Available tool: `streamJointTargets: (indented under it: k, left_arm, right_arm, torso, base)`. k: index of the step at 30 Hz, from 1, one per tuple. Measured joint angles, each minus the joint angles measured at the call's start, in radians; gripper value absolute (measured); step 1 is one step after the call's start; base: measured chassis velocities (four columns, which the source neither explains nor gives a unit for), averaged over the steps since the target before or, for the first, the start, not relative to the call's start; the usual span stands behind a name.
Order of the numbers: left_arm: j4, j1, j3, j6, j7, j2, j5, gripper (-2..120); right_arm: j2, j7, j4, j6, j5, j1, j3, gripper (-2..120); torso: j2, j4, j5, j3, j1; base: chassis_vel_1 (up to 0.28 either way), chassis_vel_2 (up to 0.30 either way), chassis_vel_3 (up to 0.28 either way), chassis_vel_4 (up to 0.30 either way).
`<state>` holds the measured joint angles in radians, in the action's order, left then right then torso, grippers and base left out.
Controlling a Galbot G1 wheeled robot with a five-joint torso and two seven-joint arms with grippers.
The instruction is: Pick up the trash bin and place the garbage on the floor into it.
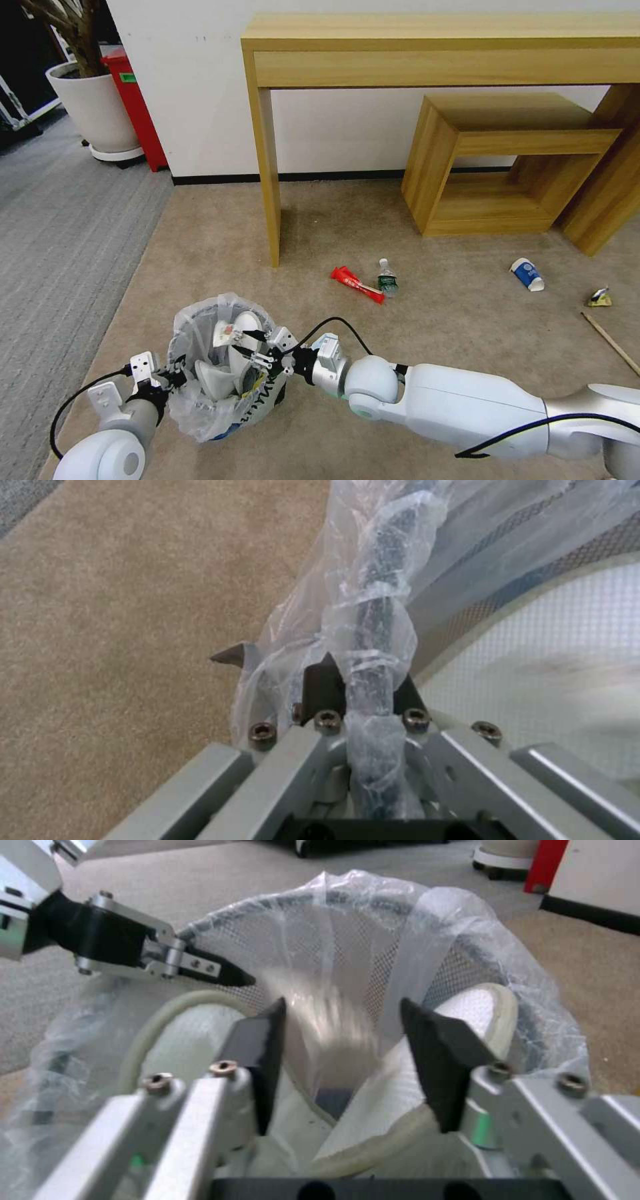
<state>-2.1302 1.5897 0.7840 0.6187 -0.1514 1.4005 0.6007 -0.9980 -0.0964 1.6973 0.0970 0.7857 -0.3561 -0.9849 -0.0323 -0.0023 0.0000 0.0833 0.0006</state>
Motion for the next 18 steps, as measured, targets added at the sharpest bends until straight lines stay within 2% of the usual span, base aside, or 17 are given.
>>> streamJointTargets:
  k: [3, 5, 7, 8, 9, 10, 11, 12, 13, 18]
  left_arm:
    - [0.0, 0.0, 0.0, -0.001, 0.001, 0.002, -0.001, 0]
    - [0.001, -0.001, -0.002, -0.002, 0.003, 0.005, -0.006, 0]
    - [0.002, -0.001, -0.002, -0.002, 0.004, 0.005, -0.007, 0]
    - [0.004, 0.0, -0.002, -0.002, 0.005, 0.005, -0.01, 0]
    - [0.004, 0.0, -0.002, -0.002, 0.005, 0.005, -0.01, 0]
    - [0.006, 0.0, -0.002, -0.002, 0.006, 0.005, -0.01, 0]
    - [0.006, 0.0, -0.002, -0.002, 0.006, 0.005, -0.01, 0]
    - [0.008, 0.0, -0.001, -0.002, 0.006, 0.004, -0.011, 0]
    - [0.012, -0.002, 0.001, -0.002, 0.006, -0.003, -0.01, 0]
    - [0.016, -0.003, 0.002, -0.002, 0.005, -0.008, -0.009, 0]
  right_arm:
    - [-0.001, -0.008, 0.0, -0.006, -0.004, -0.002, 0.0, 59]
    - [-0.004, -0.021, 0.0, -0.007, -0.007, -0.01, 0.005, 72]
    - [-0.004, -0.023, 0.001, -0.007, -0.009, -0.013, 0.009, 74]
    - [-0.003, -0.027, 0.006, -0.008, -0.012, -0.025, 0.025, 82]
    - [-0.003, -0.027, 0.006, -0.008, -0.012, -0.025, 0.025, 82]
    - [-0.002, -0.037, 0.014, -0.008, -0.011, -0.04, 0.051, 87]
    - [-0.002, -0.037, 0.014, -0.008, -0.011, -0.04, 0.051, 87]
    - [0.0, -0.043, 0.021, -0.01, -0.01, -0.053, 0.076, 93]
    - [0.009, -0.057, 0.039, -0.013, -0.001, -0.088, 0.147, 100]
    - [0.022, -0.07, 0.06, -0.017, 0.004, -0.133, 0.235, 100]
  torso:
    - [0.0, 0.0, 0.0, 0.0, 0.0]
    - [0.0, 0.0001, 0.0, 0.0, 0.0]
    - [0.0, 0.0, 0.0, 0.0, 0.0]
    - [0.0, 0.0, 0.0, 0.0, 0.0]
    - [0.0, 0.0, 0.0, 0.0, 0.0]
    - [0.0, 0.0001, 0.0, 0.0, 0.0]
    - [0.0, 0.0001, 0.0, 0.0, 0.0]
    - [0.0, 0.0, 0.0, 0.0, 0.0]
    - [0.0, 0.0, 0.0, 0.0, 0.0]
    - [0.0, 0.0, 0.0, 0.0, 0.0]
  base:
    - [0.0, 0.0, 0.0, 0.0]
    - [0.0, 0.0, 0.0, 0.0]
    - [0.0, 0.0, 0.0, 0.0]
    - [0.0, 0.0, 0.0, 0.0]
    - [0.0, 0.0, 0.0, 0.0]
    - [0.0, 0.0, 0.0, 0.0]
    - [0.0, 0.0, 0.0, 0.0]
    - [0.0, 0.0, 0.0, 0.0]
    - [0.0, 0.0, 0.0, 0.0]
    - [0.0, 0.0, 0.0, 0.0]
